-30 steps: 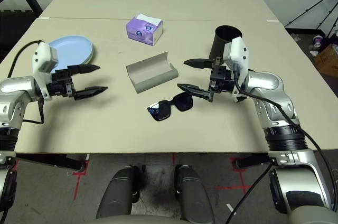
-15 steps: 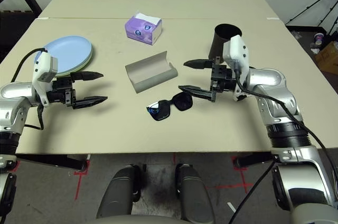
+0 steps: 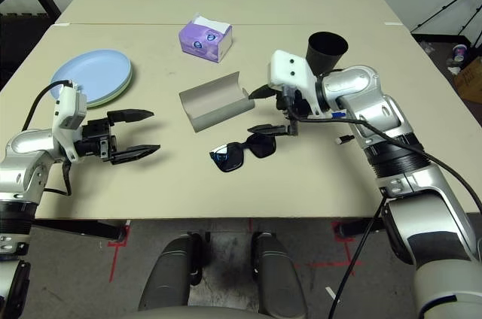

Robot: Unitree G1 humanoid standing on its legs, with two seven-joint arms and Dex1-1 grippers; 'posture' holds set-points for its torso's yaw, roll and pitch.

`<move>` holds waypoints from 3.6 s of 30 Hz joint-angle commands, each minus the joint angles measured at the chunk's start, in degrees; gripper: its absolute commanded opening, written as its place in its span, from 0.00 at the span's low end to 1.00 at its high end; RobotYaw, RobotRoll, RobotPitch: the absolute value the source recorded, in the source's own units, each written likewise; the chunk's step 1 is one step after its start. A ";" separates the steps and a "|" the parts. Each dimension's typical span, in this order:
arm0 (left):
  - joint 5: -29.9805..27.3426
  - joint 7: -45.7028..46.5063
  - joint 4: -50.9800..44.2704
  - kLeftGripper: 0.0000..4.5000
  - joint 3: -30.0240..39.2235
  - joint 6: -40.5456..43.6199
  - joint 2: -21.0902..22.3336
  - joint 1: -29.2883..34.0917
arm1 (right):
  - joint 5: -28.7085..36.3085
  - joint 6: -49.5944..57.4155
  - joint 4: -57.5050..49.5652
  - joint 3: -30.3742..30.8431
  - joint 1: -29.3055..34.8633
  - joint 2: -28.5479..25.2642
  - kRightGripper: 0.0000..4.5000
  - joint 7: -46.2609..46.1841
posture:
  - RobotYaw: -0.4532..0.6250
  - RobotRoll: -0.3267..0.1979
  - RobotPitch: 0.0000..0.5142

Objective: Organize and tidy the items on the table.

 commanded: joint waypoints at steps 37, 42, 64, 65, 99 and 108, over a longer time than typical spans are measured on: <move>2.15 -5.71 1.75 1.00 -4.68 -2.12 0.62 -2.59 | -30.17 6.57 -10.81 20.15 -9.19 4.58 1.00 7.64 | 0.43 0.62 0.36; 2.34 -5.53 1.74 1.00 -4.98 -2.40 0.44 -2.41 | -31.52 5.19 -8.94 21.21 -10.21 5.07 1.00 8.49 | 0.43 0.62 0.36; 2.37 -4.30 1.59 1.00 -5.17 -2.11 -0.36 -2.57 | -34.24 8.65 -8.47 21.93 -11.01 7.01 1.00 11.92 | 0.43 0.62 0.35; 2.41 -4.30 1.63 1.00 -5.22 -2.11 -0.37 -2.60 | -34.26 8.79 -8.43 21.96 -11.00 7.11 1.00 11.93 | 0.43 0.62 0.35; 3.89 -5.30 2.17 1.00 -5.57 -4.73 0.73 -1.14 | -36.99 8.18 -7.27 22.97 -8.74 8.65 1.00 10.71 | 0.46 0.62 0.33; 3.83 -5.21 1.89 1.00 -5.52 -4.78 1.00 -0.72 | -37.11 7.75 -7.31 23.19 -8.27 8.78 0.48 10.76 | 0.46 0.62 0.33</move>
